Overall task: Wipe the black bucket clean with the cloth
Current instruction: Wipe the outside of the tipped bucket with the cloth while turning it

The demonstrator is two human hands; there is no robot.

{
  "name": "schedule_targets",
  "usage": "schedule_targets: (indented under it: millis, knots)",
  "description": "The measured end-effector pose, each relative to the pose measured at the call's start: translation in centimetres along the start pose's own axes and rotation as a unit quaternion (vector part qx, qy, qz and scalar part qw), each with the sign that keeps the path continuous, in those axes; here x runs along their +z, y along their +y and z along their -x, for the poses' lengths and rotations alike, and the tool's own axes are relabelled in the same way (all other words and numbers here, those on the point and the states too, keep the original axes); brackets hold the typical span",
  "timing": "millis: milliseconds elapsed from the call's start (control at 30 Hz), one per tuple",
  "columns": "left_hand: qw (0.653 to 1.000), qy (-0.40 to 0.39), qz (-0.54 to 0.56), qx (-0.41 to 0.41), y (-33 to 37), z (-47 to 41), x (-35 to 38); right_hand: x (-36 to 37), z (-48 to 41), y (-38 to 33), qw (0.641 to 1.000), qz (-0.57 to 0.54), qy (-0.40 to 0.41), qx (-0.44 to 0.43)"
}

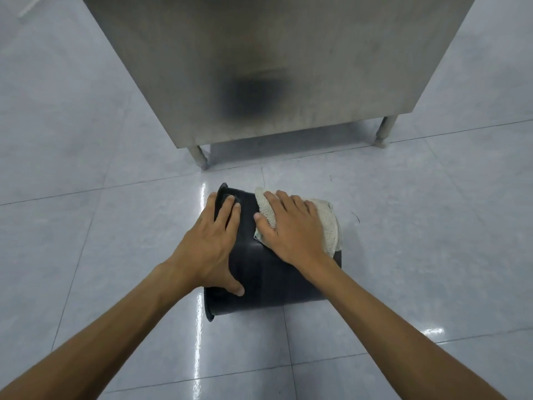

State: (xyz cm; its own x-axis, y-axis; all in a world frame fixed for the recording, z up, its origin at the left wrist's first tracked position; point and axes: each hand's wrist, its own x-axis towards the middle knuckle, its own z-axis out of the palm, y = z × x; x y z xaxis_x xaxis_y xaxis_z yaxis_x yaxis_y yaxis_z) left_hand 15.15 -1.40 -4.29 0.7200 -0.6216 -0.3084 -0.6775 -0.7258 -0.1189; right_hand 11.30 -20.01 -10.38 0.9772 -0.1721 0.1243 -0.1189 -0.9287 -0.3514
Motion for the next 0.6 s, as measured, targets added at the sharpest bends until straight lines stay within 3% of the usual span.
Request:
schedule_targets:
  millis: [200,400,533,600]
  knots:
    - [1.0,-0.006,-0.017,-0.005,-0.2,-1.6,-1.5,0.0,2.6,-0.4,0.998,-0.049,0.04,-0.018]
    - [0.997,-0.07,-0.015,-0.012,-0.9,-4.6,-3.2,2.6,10.2,-0.7,0.988,-0.091,0.109,-0.066]
    - [0.998,-0.044,-0.033,-0.005,-0.6,-3.1,-1.6,2.5,9.1,-0.4,0.986,-0.083,0.134,-0.064]
    - [0.999,-0.021,-0.035,-0.003,-0.4,-1.8,-0.4,1.4,6.2,-0.8,0.99,-0.083,0.108,-0.032]
